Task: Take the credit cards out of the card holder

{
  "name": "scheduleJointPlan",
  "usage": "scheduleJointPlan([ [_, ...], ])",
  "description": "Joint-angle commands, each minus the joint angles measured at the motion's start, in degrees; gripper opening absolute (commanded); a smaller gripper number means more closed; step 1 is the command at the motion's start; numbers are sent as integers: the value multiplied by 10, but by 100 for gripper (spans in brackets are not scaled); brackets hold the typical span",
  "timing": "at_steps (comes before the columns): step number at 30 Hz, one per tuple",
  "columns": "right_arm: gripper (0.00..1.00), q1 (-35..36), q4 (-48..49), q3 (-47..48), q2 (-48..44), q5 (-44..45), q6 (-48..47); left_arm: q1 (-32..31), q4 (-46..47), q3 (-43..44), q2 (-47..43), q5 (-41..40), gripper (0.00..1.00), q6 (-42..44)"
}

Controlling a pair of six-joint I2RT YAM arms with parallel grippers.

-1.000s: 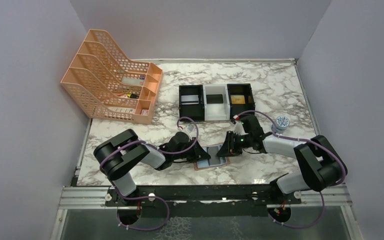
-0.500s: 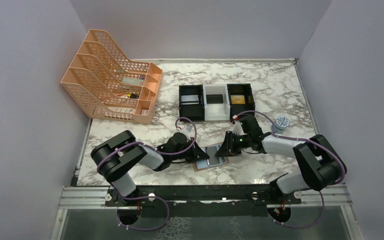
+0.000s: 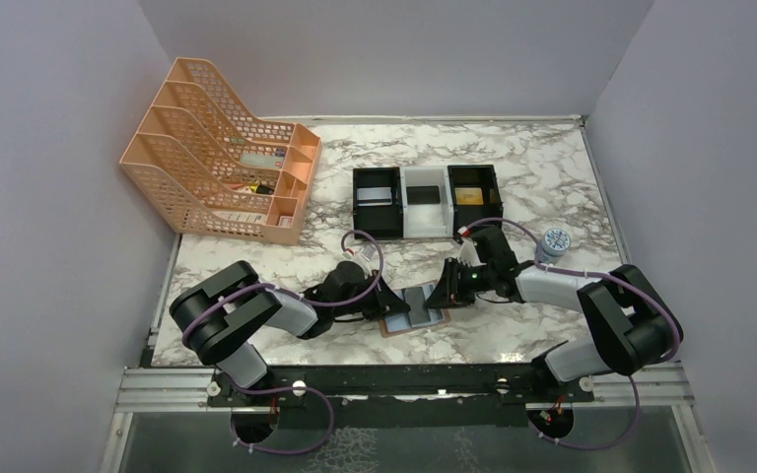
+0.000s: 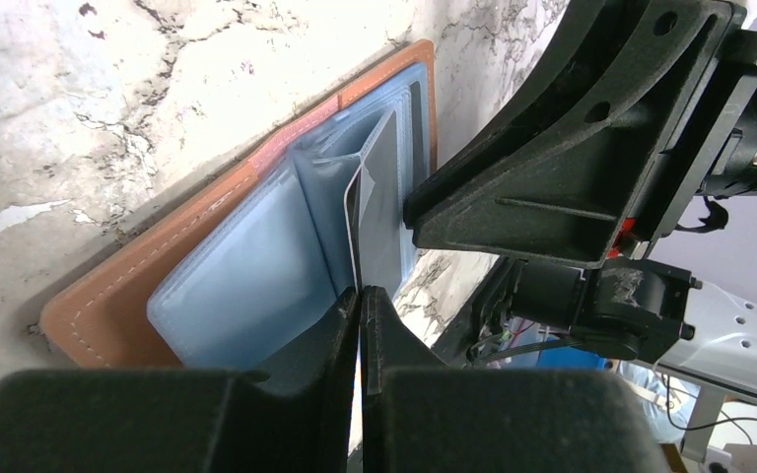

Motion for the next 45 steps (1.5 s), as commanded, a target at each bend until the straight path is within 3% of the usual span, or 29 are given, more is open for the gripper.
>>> scheduleJointPlan([
  [1, 20, -1, -39, -9, 23, 95, -20, 8, 7, 6, -9, -1, 7, 18],
  [6, 20, -2, -39, -5, 20, 93, -18, 12, 7, 10, -5, 3, 5, 16],
  [8, 20, -1, -45, -3, 16, 92, -20, 11, 7, 7, -3, 4, 8, 12],
  [22, 24, -1, -7, 20, -31, -26, -32, 11, 13, 33, 37, 32, 15, 16],
  [27, 24, -2, -30, 23, 10, 24, -36, 11, 19, 42, 51, 41, 21, 16],
  [45, 23, -1, -26, -7, 26, 60, -30, 10, 43, 35, 97, 33, 23, -8],
])
